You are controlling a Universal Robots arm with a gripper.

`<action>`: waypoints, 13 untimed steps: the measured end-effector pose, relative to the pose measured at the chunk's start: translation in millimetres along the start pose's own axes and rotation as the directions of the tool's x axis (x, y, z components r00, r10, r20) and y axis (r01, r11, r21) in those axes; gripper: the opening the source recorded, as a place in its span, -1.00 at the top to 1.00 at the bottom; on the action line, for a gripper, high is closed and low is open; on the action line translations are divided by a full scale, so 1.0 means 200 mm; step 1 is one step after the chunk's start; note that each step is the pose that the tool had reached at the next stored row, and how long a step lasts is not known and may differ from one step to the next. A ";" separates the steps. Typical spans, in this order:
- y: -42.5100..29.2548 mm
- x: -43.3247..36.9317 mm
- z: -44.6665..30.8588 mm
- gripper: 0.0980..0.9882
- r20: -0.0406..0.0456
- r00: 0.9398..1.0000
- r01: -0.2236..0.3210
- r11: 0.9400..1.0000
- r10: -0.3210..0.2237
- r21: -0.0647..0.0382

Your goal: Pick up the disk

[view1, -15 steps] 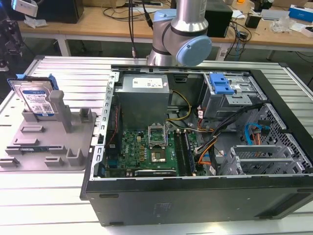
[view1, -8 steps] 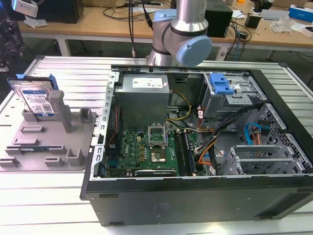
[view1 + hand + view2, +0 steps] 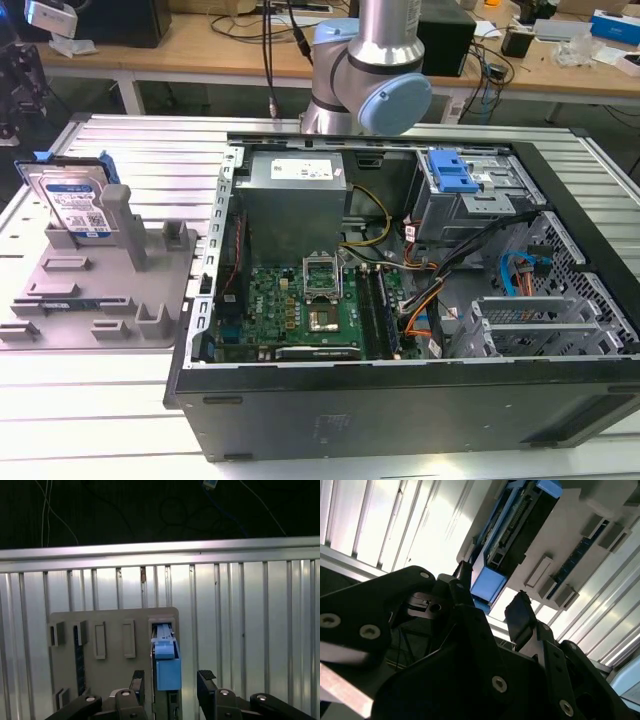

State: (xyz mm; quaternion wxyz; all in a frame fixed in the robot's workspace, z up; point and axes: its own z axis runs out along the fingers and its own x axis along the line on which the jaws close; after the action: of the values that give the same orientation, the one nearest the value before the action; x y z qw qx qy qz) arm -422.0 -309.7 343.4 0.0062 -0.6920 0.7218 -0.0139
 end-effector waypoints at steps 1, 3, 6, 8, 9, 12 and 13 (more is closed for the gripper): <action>0.000 0.000 0.000 0.00 0.000 1.000 0.000 1.000 0.000 0.000; 0.002 0.000 0.006 0.00 0.000 1.000 0.000 1.000 0.000 0.000; 0.007 0.001 0.018 0.00 0.000 1.000 0.000 1.000 0.000 0.000; 0.007 0.005 0.028 0.00 0.000 1.000 0.001 1.000 -0.001 0.000; 0.007 0.006 0.032 0.00 0.000 1.000 0.002 1.000 -0.002 0.000; 0.008 0.006 0.061 0.00 0.000 1.000 0.003 1.000 -0.003 0.000; 0.010 0.006 0.071 0.00 0.000 1.000 0.004 1.000 -0.004 0.000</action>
State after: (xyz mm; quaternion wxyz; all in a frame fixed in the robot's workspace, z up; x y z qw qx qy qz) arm -423.7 -311.1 329.1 0.0062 -0.6933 0.7205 -0.0138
